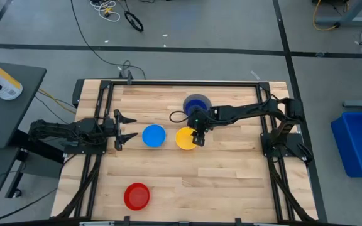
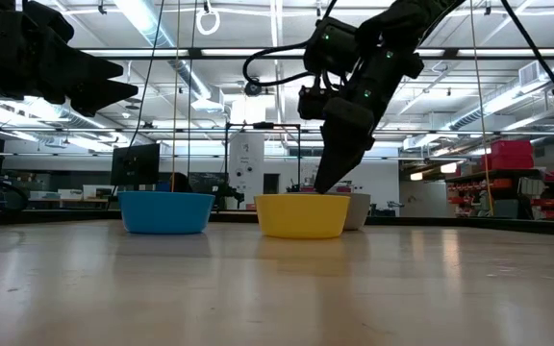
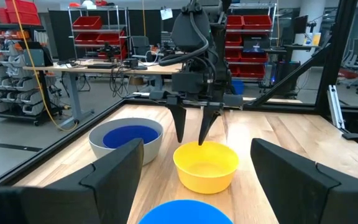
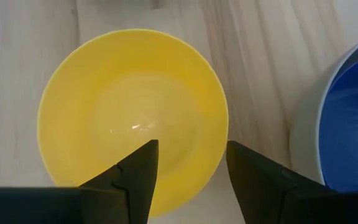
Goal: Nest bowls inside each other
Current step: Stack the yellow bowl on the dark blue bowl
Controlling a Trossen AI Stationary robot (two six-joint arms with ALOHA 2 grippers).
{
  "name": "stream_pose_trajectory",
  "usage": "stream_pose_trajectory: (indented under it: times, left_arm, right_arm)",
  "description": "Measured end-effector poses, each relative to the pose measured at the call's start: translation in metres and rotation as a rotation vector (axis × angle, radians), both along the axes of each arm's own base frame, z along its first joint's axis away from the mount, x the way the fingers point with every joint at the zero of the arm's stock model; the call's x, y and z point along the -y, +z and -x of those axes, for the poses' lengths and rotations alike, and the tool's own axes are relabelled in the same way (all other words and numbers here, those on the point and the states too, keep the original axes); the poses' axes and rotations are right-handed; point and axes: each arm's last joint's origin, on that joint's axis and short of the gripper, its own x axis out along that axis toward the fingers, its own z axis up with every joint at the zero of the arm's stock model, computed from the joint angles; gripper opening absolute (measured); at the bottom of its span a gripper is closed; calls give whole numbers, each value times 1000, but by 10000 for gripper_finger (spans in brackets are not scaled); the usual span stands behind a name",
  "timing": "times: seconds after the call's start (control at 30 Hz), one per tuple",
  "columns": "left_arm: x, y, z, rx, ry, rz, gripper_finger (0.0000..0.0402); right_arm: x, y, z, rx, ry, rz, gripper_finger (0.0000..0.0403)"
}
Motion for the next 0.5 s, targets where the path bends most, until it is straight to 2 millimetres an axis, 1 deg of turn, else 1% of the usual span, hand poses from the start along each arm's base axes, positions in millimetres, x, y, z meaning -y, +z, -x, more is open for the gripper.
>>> stream_pose_trajectory:
  times: [0.13,0.3,0.5]
  left_arm:
    - [0,0,0,0,0,0,307]
    - [0,0,0,0,0,0,307]
    - [0,0,0,0,0,0,307]
  right_arm:
    - [3,-4,-1,-6,-6,0,195]
    - [6,-16,-4,-33,-5,1,197]
    - [7,-16,-5,-26,-1,4,194]
